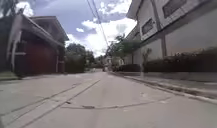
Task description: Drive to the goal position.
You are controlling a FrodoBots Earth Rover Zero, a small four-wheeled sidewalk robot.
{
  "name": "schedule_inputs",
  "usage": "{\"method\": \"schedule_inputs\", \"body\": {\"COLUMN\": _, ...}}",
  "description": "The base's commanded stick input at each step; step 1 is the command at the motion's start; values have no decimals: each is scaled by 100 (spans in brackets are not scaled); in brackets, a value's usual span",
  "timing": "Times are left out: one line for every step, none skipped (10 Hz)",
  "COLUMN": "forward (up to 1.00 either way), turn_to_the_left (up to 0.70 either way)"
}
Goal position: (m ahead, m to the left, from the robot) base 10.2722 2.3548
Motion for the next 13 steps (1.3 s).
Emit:
{"method": "schedule_inputs", "body": {"forward": 50, "turn_to_the_left": 0}}
{"method": "schedule_inputs", "body": {"forward": 50, "turn_to_the_left": 0}}
{"method": "schedule_inputs", "body": {"forward": 50, "turn_to_the_left": 0}}
{"method": "schedule_inputs", "body": {"forward": 50, "turn_to_the_left": 0}}
{"method": "schedule_inputs", "body": {"forward": 50, "turn_to_the_left": 0}}
{"method": "schedule_inputs", "body": {"forward": 50, "turn_to_the_left": 0}}
{"method": "schedule_inputs", "body": {"forward": 50, "turn_to_the_left": 0}}
{"method": "schedule_inputs", "body": {"forward": 50, "turn_to_the_left": -3}}
{"method": "schedule_inputs", "body": {"forward": 50, "turn_to_the_left": -14}}
{"method": "schedule_inputs", "body": {"forward": 50, "turn_to_the_left": -25}}
{"method": "schedule_inputs", "body": {"forward": 50, "turn_to_the_left": -44}}
{"method": "schedule_inputs", "body": {"forward": 50, "turn_to_the_left": -50}}
{"method": "schedule_inputs", "body": {"forward": 50, "turn_to_the_left": -50}}
